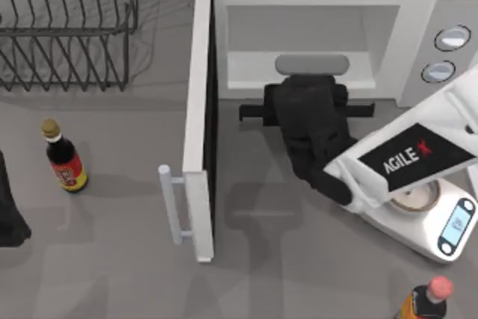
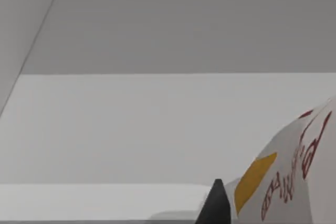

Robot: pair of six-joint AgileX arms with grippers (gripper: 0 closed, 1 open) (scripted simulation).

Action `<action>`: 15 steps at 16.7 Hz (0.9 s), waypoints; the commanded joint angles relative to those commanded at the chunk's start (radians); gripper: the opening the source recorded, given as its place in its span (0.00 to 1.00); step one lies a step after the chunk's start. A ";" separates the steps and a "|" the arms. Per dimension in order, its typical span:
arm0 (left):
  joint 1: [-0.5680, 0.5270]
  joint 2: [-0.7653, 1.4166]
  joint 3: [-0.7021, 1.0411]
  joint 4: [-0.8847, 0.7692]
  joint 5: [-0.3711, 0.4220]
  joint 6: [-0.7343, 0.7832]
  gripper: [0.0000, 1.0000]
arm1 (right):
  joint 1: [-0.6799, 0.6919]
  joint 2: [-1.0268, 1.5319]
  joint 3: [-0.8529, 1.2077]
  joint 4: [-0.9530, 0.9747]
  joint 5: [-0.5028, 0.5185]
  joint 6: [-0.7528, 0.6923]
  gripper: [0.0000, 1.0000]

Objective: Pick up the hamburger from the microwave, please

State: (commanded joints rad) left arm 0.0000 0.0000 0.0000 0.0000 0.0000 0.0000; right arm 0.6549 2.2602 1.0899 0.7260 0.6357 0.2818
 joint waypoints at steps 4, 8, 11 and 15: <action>0.000 0.000 0.000 0.000 0.000 0.000 1.00 | 0.001 0.001 -0.003 0.004 0.003 0.000 0.00; 0.000 0.000 0.000 0.000 0.000 0.000 1.00 | 0.001 0.001 -0.003 0.004 0.003 0.000 0.30; 0.000 0.000 0.000 0.000 0.000 0.000 1.00 | 0.001 0.001 -0.003 0.004 0.003 0.000 0.53; 0.000 0.000 0.000 0.000 0.000 0.000 1.00 | 0.001 0.001 -0.003 0.004 0.003 0.000 0.83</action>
State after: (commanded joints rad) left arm 0.0000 0.0000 0.0000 0.0000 0.0000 0.0000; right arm 0.6557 2.2615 1.0872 0.7299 0.6390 0.2813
